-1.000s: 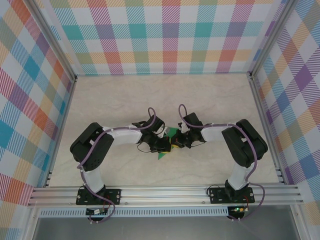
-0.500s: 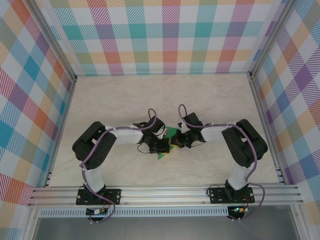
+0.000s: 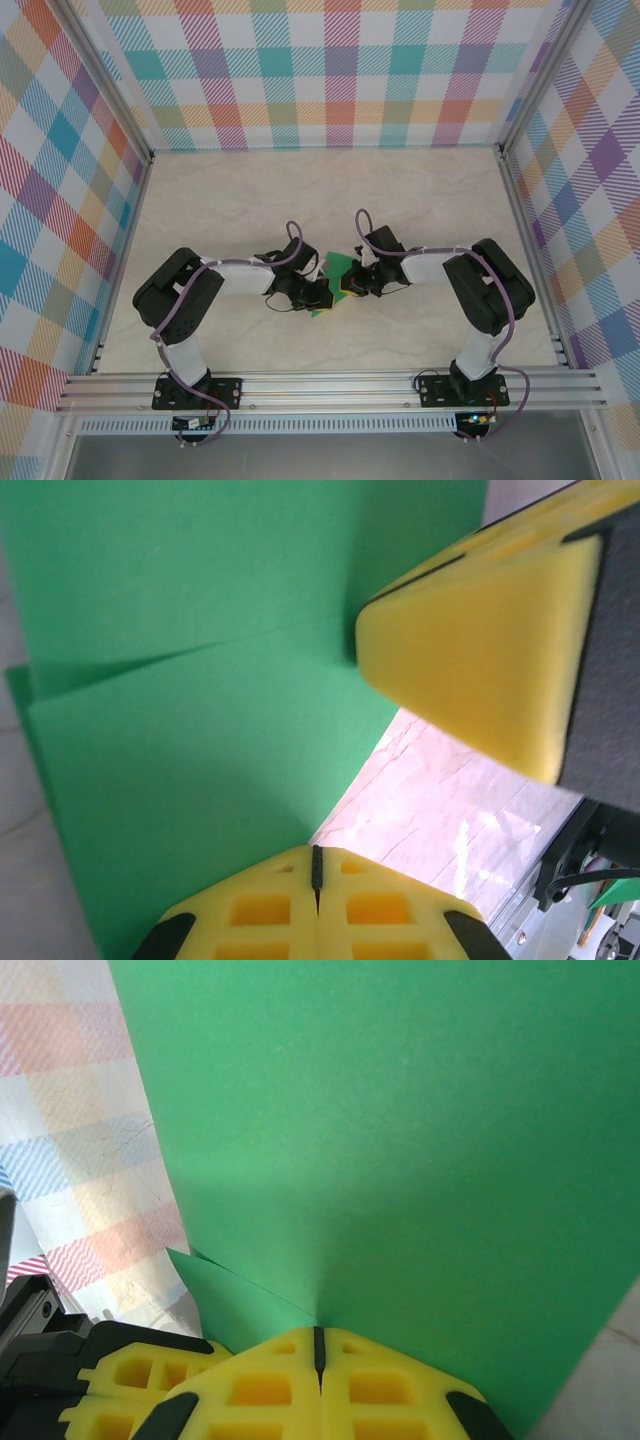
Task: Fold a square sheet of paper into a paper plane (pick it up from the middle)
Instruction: Third fold the triangle at the center of the table.
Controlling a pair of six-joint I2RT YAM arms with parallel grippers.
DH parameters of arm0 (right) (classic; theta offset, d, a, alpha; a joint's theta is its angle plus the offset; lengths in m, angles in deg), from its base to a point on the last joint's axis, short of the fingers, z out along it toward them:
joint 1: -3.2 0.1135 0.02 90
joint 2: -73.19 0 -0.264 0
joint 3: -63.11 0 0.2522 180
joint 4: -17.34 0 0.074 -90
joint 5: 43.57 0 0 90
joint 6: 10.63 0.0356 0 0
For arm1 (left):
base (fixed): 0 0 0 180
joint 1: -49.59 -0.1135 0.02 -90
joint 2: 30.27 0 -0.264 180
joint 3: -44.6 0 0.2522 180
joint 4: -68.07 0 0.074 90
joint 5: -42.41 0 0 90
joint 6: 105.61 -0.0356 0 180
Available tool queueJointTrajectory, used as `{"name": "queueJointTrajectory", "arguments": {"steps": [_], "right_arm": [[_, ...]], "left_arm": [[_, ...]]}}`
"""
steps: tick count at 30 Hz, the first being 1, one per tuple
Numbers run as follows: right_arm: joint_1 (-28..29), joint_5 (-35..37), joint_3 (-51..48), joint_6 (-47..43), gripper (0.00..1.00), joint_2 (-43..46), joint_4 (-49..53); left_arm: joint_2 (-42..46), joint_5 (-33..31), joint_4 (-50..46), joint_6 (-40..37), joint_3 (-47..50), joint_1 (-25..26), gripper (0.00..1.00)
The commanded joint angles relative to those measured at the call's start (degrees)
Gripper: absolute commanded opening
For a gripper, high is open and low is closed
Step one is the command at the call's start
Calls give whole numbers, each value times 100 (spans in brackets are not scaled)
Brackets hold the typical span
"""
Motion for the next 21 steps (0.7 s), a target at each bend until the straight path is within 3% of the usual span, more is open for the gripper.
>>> {"name": "queueJointTrajectory", "arguments": {"steps": [1, 12, 21], "right_arm": [[-7, 478, -39, -140, 1, -222, 512], [-10, 487, -21, -136, 1, -249, 518], [-10, 511, 14, -149, 1, -266, 552]], "left_arm": [[133, -76, -828, -140, 291, -90, 5], [374, 410, -279, 91, 840, -610, 6], [744, 443, -528, -58, 1160, -939, 6]]}}
